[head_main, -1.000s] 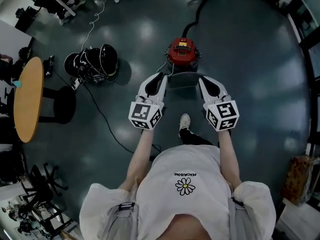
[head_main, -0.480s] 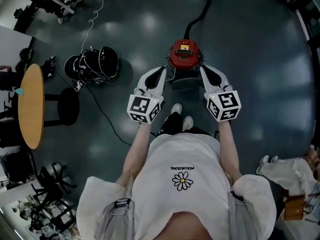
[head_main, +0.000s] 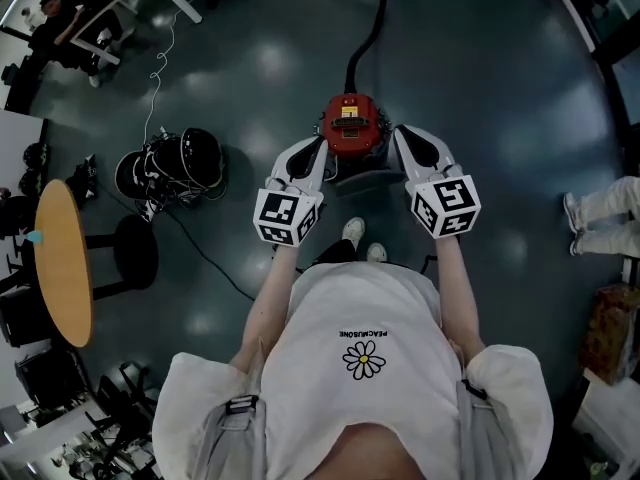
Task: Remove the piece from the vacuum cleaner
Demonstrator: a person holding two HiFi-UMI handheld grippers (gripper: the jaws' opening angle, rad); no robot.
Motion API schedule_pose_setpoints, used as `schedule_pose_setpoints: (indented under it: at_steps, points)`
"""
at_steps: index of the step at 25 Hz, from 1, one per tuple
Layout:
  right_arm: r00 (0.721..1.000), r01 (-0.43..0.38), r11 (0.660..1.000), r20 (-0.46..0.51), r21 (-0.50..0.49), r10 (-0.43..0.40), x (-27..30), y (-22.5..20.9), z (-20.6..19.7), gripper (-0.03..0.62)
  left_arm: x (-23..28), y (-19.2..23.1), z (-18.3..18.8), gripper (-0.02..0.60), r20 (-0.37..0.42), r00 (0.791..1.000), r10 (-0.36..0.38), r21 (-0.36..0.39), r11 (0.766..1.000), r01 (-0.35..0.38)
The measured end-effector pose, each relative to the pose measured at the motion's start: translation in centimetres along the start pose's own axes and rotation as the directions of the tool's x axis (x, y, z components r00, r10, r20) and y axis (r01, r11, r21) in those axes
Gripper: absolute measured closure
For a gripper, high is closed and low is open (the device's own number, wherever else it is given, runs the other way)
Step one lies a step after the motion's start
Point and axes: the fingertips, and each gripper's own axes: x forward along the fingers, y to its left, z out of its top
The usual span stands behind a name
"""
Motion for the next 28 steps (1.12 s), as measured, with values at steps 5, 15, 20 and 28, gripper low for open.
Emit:
schedule_pose_setpoints:
  at_steps: [5, 15, 20, 28]
  points:
    - [0.998, 0.047, 0.999, -0.034, 0.01, -0.046, 2.3, -2.6, -0.8, 0.568, 4.3, 2.0, -3.2, 0.581, -0.139, 0.988, -0.062, 0.037, 0.997, 0.068]
    - [0.972, 0.102, 0.995, -0.215, 0.011, -0.097, 9.9, -8.4, -11.9, 0.568, 16.0, 5.8, -23.5, 0.581, -0.545, 0.81, -0.217, 0.016, 0.963, 0.269]
    - [0.929, 0.081, 0.997, -0.362, -0.002, -0.076, 12.1, -10.5, -21.5, 0.561, 19.4, 5.5, -34.8, 0.581, -0.695, 0.678, -0.237, -0.039, 0.955, 0.294]
    - [0.73, -0.15, 0.989, -0.675, -0.004, 0.108, 14.2, -9.8, -40.2, 0.37, 22.9, 7.2, -46.1, 0.581, -0.826, 0.518, -0.222, -0.002, 0.921, 0.39]
